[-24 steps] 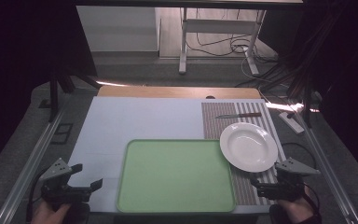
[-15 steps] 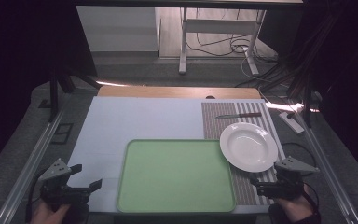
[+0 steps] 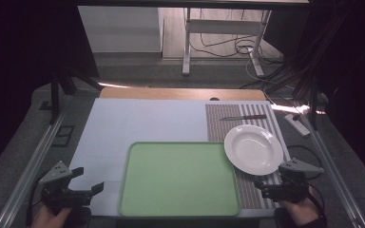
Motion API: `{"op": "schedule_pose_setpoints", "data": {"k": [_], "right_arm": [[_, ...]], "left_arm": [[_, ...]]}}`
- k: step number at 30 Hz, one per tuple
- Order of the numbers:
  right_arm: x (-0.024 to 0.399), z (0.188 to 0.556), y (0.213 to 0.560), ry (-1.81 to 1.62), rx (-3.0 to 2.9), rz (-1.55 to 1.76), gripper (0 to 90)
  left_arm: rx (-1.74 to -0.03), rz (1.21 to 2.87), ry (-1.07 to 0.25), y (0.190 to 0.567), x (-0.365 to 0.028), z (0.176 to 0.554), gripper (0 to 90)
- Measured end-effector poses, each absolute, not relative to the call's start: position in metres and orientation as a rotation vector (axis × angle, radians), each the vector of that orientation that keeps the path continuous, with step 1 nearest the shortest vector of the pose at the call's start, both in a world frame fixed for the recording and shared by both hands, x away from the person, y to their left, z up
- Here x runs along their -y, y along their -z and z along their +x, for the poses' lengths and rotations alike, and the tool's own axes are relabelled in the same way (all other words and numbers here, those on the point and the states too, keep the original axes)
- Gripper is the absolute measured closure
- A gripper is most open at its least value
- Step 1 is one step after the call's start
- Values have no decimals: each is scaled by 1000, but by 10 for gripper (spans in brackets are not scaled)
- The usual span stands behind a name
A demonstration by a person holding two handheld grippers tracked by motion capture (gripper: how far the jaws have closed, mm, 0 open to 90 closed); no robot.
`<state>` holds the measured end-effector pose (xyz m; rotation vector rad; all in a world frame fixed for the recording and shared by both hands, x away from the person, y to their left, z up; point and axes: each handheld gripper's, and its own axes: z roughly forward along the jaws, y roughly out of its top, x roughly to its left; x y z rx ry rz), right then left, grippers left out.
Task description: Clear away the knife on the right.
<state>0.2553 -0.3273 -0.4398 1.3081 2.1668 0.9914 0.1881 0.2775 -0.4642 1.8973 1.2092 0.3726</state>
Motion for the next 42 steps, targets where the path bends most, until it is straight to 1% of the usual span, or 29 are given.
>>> {"op": "schedule_pose_setpoints", "data": {"k": [7, 16, 24, 31, 42], "right_arm": [[325, 256, 440, -977, -2202, 1281, 0], [323, 260, 436, -1049, -2218, 1243, 0], [316, 263, 437, -1028, -2243, 1159, 0], [309, 268, 433, -1108, -2223, 1101, 0], [302, 282, 434, -1086, -2280, 1153, 0]], "left_arm": [[-1210, 1898, -373, 464, -277, 188, 39], [-1209, 1900, -375, 464, -277, 188, 39], [-1210, 1902, -375, 464, -277, 188, 40], [-1211, 1905, -376, 464, -277, 188, 40], [-1211, 1906, -377, 464, -277, 188, 40]]}}
